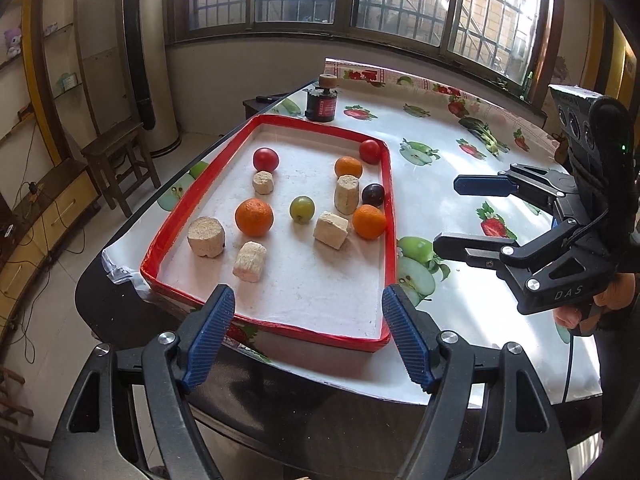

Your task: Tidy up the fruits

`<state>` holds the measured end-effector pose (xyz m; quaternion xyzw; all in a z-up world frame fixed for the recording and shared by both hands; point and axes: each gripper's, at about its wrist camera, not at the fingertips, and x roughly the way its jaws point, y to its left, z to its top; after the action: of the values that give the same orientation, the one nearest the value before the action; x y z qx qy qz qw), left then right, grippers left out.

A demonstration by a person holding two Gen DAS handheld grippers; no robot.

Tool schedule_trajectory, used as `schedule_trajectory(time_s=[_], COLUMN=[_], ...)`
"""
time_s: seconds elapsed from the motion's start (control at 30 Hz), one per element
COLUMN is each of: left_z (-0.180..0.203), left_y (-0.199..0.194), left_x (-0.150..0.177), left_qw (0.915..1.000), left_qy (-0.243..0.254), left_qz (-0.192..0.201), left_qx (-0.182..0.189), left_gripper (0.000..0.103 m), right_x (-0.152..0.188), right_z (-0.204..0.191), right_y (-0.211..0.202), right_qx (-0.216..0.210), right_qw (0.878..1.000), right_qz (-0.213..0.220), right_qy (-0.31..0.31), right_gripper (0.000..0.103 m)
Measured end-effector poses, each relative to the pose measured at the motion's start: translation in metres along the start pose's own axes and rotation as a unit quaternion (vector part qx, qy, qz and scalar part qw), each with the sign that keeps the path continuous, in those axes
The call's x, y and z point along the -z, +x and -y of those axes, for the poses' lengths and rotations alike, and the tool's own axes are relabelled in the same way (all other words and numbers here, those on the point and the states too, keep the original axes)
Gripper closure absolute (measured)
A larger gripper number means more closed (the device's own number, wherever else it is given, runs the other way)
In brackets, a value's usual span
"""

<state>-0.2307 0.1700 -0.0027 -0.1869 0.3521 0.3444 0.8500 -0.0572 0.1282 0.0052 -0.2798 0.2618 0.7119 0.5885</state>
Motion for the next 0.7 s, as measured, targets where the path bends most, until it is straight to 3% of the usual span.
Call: schedule_trajectory(time_s=[0.7], left_z=[0.0], left_y=[-0.029], left_x=[0.007], left_qw=[0.9995], left_qy=[-0.007], left_qz=[0.029], left_qx=[0.003], left_gripper=[0.027], right_x=[0.015], right_z=[-0.025], right_y=[-0.006], right_qx=[-0.008], right_qw=[0.999], right_qz=[-0.001], right_qy=[-0.053], right_gripper=[0.017])
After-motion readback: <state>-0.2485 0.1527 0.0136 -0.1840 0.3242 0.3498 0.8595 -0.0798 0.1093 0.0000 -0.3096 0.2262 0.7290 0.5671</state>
